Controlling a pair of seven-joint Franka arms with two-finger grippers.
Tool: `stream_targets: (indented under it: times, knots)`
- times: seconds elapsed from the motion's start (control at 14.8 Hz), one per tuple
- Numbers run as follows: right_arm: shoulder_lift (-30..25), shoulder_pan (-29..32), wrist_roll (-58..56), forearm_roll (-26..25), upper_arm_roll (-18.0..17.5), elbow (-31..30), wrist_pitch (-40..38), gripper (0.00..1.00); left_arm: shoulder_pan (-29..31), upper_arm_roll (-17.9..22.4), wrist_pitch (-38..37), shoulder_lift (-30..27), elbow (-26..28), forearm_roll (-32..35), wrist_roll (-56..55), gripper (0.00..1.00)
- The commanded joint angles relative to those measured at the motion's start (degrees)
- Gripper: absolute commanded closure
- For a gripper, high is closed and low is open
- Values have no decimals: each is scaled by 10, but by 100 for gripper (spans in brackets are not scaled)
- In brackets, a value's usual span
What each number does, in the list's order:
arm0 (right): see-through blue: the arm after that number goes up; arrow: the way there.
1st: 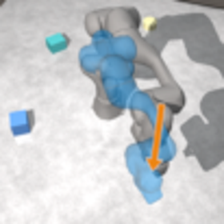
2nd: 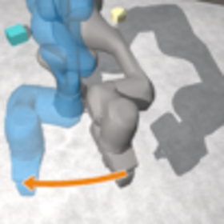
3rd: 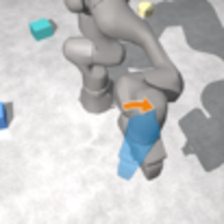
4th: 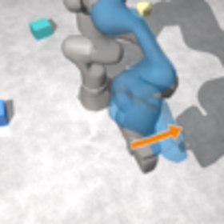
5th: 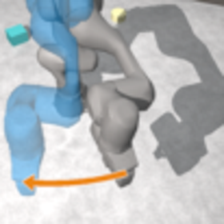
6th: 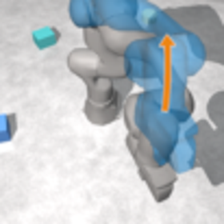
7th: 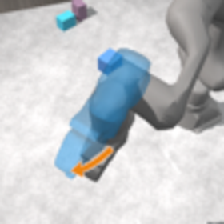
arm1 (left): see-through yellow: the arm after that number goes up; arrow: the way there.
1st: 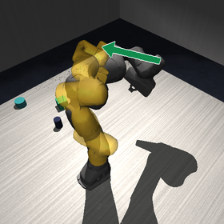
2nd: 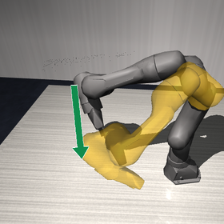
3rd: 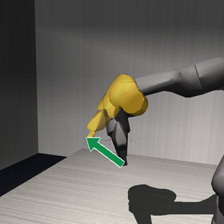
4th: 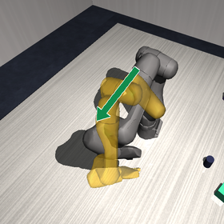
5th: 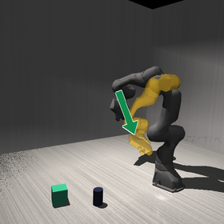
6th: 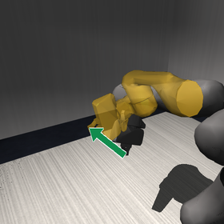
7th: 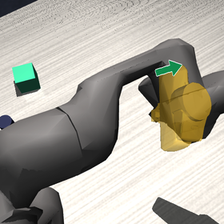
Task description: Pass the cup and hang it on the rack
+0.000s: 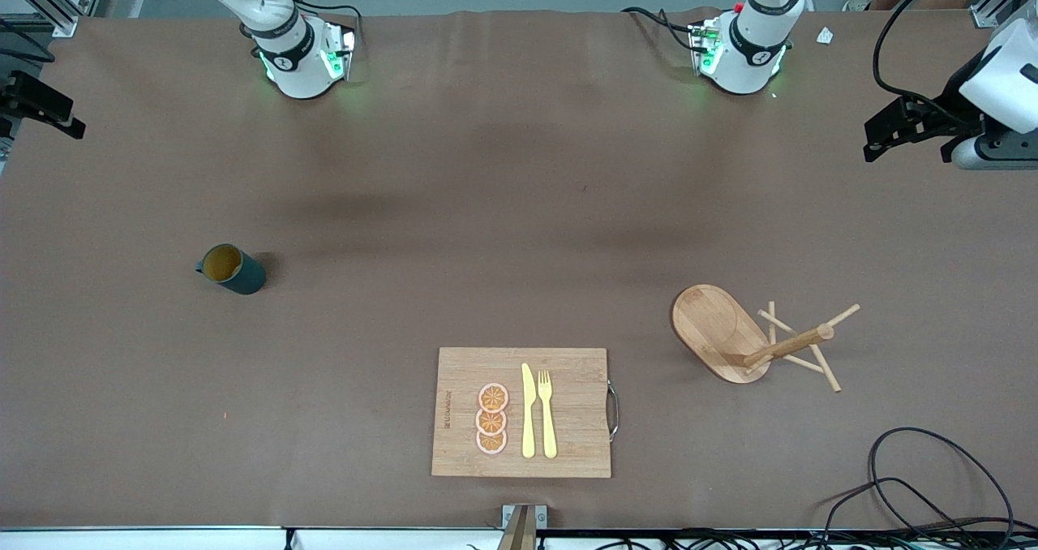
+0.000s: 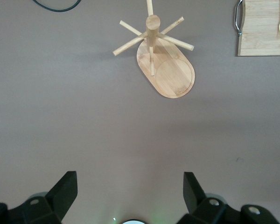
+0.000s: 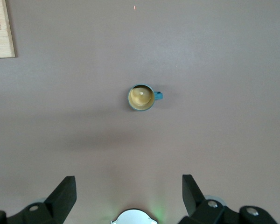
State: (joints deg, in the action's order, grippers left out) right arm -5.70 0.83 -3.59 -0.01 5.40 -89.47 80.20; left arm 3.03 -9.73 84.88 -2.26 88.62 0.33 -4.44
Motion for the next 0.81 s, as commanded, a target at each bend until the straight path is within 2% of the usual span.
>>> stream_targets:
  times: [0.0, 0.75]
  knots:
    - [-10, 3, 4, 1, -2, -8, -2, 0, 1, -2, -9, -7, 0, 0, 0, 0]
    - [-9, 3, 5, 2, -1, -8, -6, 0, 5, -1, -10, -6, -4, -1, -1, 0]
